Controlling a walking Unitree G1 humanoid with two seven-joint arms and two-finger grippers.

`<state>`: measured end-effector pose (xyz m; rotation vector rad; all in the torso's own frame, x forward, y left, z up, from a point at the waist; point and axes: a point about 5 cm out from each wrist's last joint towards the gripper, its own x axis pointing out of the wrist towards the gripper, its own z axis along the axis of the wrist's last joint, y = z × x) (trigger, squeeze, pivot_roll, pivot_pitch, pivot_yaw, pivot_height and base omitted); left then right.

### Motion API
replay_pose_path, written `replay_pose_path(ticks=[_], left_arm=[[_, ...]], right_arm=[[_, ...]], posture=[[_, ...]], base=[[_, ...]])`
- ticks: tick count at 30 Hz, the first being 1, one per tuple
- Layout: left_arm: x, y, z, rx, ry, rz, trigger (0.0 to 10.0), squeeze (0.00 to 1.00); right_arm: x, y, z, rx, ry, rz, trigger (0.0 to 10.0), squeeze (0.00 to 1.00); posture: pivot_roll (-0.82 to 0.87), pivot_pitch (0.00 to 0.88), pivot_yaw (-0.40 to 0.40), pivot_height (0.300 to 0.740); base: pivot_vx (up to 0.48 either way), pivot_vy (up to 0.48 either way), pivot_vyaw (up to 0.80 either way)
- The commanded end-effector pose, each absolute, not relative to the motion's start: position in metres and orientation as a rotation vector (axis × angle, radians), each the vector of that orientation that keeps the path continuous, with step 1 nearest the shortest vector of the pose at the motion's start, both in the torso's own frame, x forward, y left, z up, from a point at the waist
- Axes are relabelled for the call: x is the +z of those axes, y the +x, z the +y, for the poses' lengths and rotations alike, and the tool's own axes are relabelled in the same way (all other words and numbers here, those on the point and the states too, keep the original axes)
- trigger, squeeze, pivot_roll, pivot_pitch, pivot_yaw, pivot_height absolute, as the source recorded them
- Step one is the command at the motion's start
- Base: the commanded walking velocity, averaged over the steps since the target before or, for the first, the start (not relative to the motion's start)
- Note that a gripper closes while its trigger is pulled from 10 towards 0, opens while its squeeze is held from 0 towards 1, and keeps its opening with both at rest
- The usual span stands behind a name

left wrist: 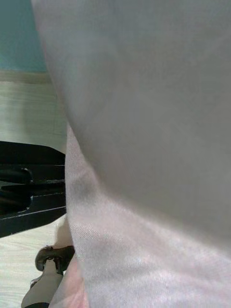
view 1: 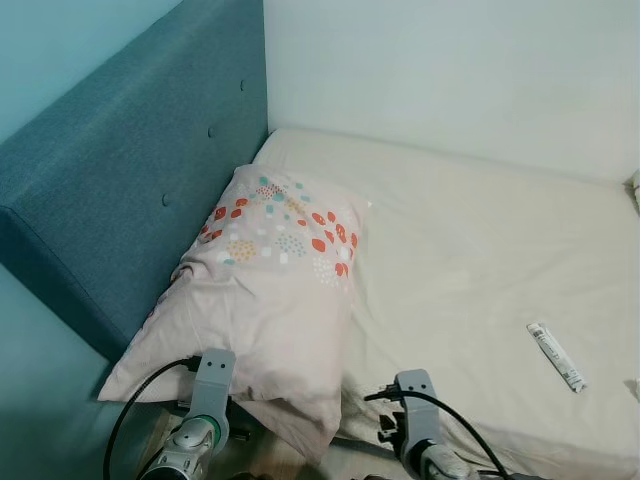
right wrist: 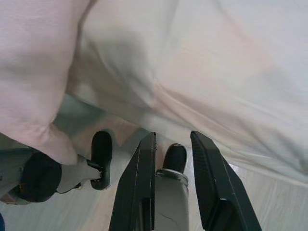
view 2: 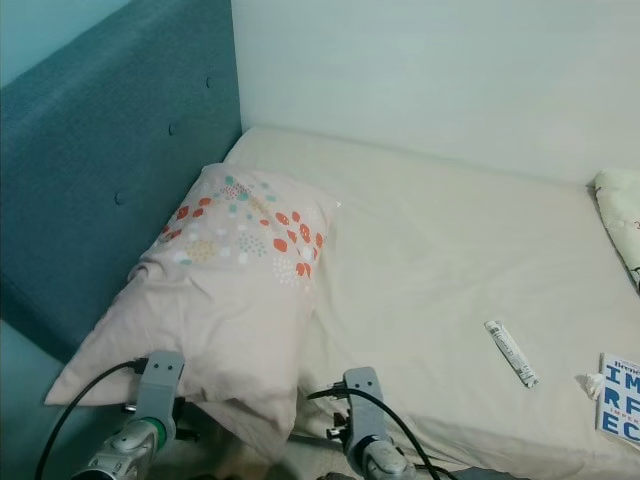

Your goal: Clean up the room

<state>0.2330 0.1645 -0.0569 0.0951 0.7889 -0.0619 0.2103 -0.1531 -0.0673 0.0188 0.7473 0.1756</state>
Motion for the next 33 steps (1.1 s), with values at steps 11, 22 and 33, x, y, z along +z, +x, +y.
replay_pose_path(ticks=[11,22,33], left_arm=[[-0.0624,0.2254,0.1631,-0.058,0.087,0.822,10.0,0.0],[-0.0611,0.2278,0.1618,-0.06,0.086,0.816,10.0,0.0],[-0.0595,0.2303,0.159,-0.06,0.081,0.806,10.0,0.0]], right_arm=[[-0.0693,0.2076,-0.1519,0.166,0.033,0.764,10.0,0.0],[-0.0673,0.2104,-0.1536,0.164,0.038,0.749,10.0,0.0],[-0.069,0.2085,-0.1552,0.16,0.057,0.774,10.0,0.0]], posture=[[0.08,0.013,0.021,0.74],[0.08,0.011,0.021,0.74],[0.08,0.01,0.021,0.74]], base=[[0.0,0.0,0.0],[0.0,0.0,0.0],[0.0,0.0,0.0]])
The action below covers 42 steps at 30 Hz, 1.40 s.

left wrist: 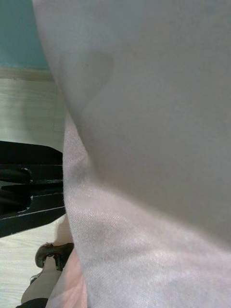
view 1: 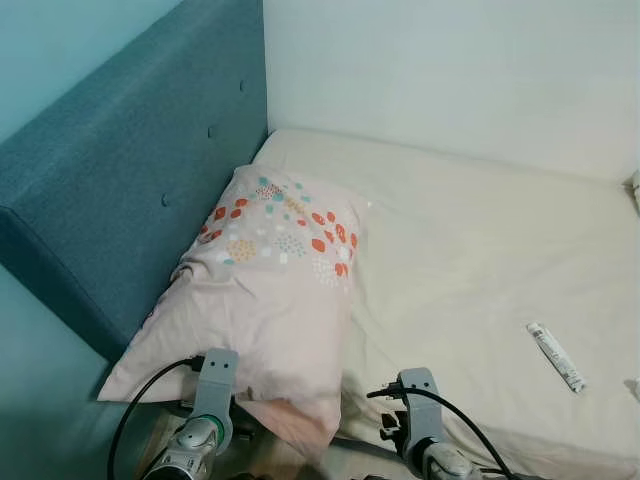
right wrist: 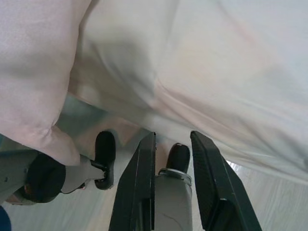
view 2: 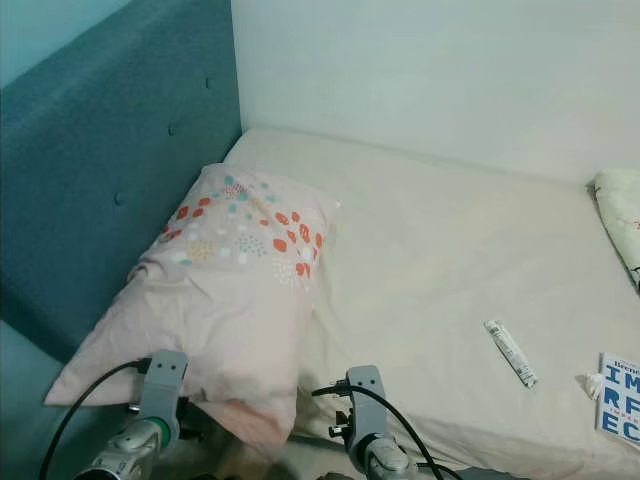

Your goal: Clean up the room

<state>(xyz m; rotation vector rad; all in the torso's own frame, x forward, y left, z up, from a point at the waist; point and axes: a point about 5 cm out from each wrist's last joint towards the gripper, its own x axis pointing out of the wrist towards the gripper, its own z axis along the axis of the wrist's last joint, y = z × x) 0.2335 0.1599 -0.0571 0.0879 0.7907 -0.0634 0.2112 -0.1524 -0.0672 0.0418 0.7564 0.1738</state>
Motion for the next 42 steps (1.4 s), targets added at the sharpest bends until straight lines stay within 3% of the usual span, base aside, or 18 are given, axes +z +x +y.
replay_pose_path(ticks=[1,42], left_arm=[[-0.0591,0.2309,0.1588,-0.062,0.082,0.805,10.0,0.0],[-0.0628,0.2253,0.1622,-0.073,0.102,0.829,10.0,0.0]], right_arm=[[-0.0691,0.2087,-0.1532,0.168,0.055,0.777,10.0,0.0],[-0.0686,0.2081,-0.1486,0.21,0.08,0.765,10.0,0.0]], posture=[[0.08,0.012,0.023,0.74],[0.07,0.0,0.032,0.74]], base=[[0.0,0.0,0.0],[0.0,0.0,0.0]])
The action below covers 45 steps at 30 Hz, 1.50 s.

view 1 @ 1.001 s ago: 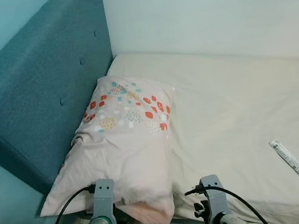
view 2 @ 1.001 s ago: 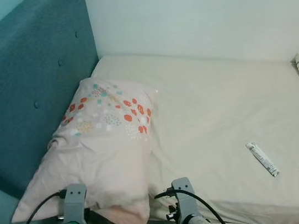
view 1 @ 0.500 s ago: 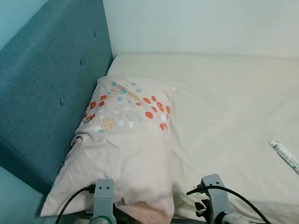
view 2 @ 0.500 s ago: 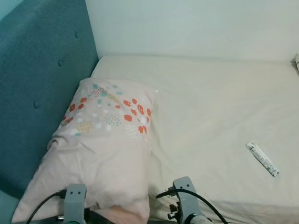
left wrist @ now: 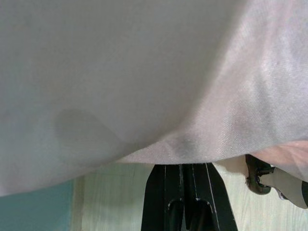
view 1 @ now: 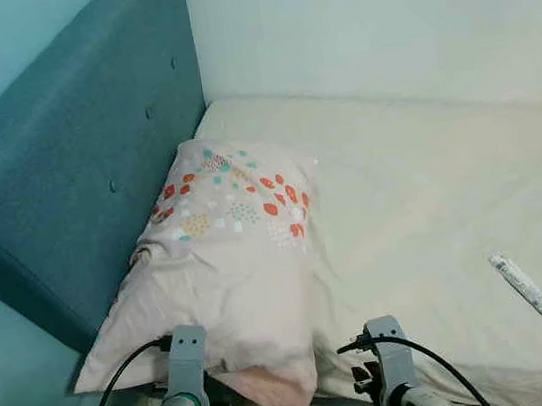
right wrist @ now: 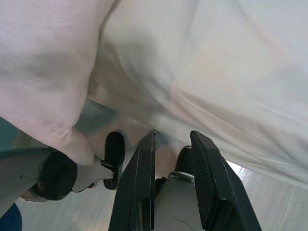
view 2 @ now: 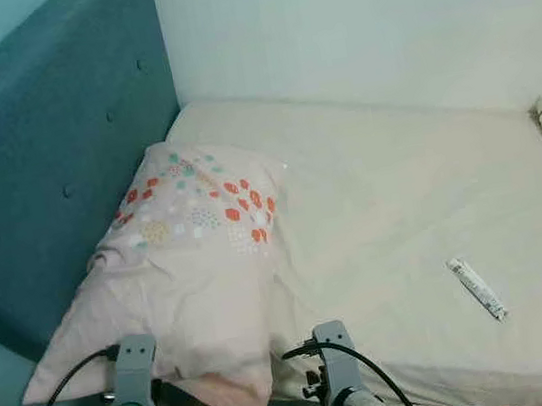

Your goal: Clean up the room

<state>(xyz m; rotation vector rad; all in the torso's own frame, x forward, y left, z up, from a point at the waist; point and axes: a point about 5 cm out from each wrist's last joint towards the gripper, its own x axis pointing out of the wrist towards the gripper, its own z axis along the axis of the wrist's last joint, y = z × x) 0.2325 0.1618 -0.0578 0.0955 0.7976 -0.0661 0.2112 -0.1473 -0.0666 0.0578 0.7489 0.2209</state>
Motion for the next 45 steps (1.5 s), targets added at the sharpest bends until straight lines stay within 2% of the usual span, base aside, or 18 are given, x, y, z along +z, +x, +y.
replay_pose_path(ticks=[1,29,45], left_arm=[[-0.0628,0.2252,0.162,-0.073,0.102,0.829,10.0,0.0],[-0.0605,0.229,0.1612,-0.081,0.102,0.821,10.0,0.0],[-0.0601,0.2294,0.1607,-0.081,0.1,0.816,10.0,0.0]], right_arm=[[-0.0687,0.208,-0.148,0.21,0.085,0.765,10.0,0.0],[-0.0712,0.2036,-0.1409,0.208,0.116,0.773,10.0,0.0],[-0.0707,0.2043,-0.147,0.194,0.144,0.773,10.0,0.0]], posture=[[0.07,0.0,0.032,0.74],[0.07,0.011,0.043,0.74],[0.07,0.013,0.044,0.74]], base=[[0.0,0.0,0.0],[0.0,0.0,0.0],[0.0,0.0,0.0]])
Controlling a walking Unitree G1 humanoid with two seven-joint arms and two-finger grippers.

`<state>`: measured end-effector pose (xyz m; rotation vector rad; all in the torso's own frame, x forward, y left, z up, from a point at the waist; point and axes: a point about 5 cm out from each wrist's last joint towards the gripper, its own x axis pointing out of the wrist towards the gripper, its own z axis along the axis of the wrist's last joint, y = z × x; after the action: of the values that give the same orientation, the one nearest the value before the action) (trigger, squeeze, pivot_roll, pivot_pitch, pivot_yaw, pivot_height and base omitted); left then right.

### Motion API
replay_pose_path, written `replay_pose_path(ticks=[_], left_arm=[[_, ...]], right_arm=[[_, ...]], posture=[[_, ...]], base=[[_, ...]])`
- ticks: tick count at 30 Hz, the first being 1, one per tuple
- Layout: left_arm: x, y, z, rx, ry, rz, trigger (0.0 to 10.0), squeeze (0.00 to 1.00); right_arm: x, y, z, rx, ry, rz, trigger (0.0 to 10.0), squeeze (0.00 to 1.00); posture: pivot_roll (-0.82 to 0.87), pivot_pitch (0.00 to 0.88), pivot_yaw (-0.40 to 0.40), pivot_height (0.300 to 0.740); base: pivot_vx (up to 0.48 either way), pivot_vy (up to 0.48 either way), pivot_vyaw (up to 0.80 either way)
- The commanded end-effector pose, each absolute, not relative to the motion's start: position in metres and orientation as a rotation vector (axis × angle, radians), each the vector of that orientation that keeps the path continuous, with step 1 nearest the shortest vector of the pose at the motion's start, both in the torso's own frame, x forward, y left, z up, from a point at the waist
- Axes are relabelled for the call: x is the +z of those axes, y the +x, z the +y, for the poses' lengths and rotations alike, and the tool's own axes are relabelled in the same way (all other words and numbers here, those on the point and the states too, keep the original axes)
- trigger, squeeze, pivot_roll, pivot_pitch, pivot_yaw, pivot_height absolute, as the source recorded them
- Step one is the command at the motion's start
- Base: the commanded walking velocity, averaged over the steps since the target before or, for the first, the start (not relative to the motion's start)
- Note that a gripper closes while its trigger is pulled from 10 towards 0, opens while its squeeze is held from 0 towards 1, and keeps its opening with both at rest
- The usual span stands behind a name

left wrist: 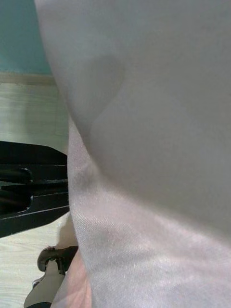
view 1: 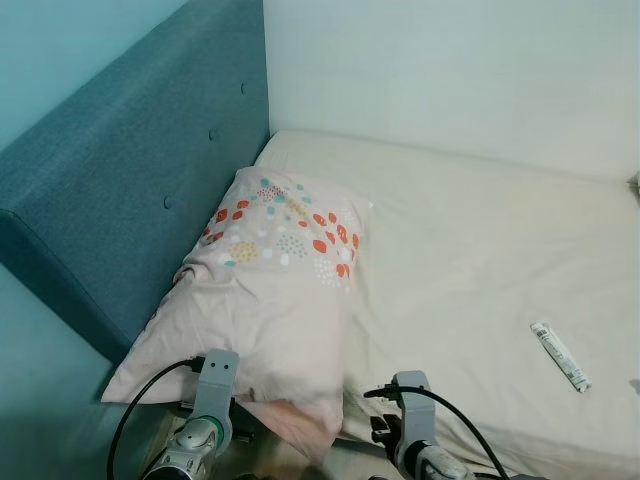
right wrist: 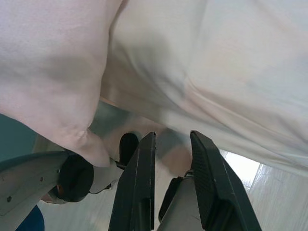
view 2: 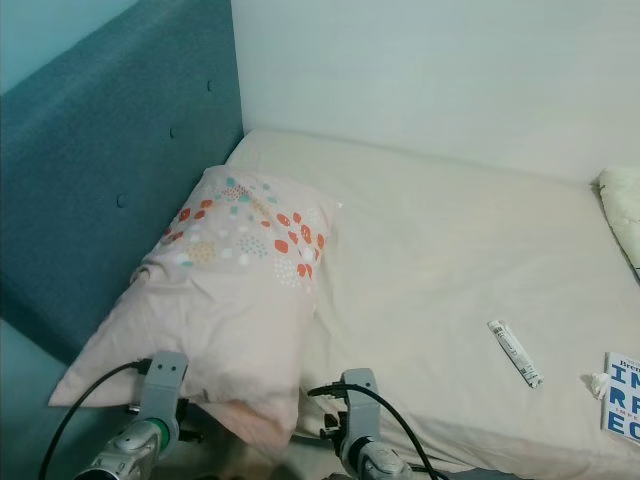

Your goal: Clean up the room

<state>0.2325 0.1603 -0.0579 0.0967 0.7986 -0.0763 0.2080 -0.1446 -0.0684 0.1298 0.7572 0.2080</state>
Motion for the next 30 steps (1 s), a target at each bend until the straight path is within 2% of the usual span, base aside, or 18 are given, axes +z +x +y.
replay_pose_path(ticks=[1,30], left_arm=[[-0.0602,0.2293,0.1609,-0.081,0.099,0.816,10.0,0.0],[-0.0609,0.2285,0.159,-0.086,0.097,0.822,10.0,0.0]], right_arm=[[-0.0709,0.2039,-0.1475,0.194,0.145,0.773,10.0,0.0],[-0.0729,0.1999,-0.145,0.196,0.181,0.781,10.0,0.0]], posture=[[0.07,0.013,0.044,0.74],[0.06,0.02,0.047,0.74]], base=[[0.0,0.0,0.0],[0.0,0.0,0.0]])
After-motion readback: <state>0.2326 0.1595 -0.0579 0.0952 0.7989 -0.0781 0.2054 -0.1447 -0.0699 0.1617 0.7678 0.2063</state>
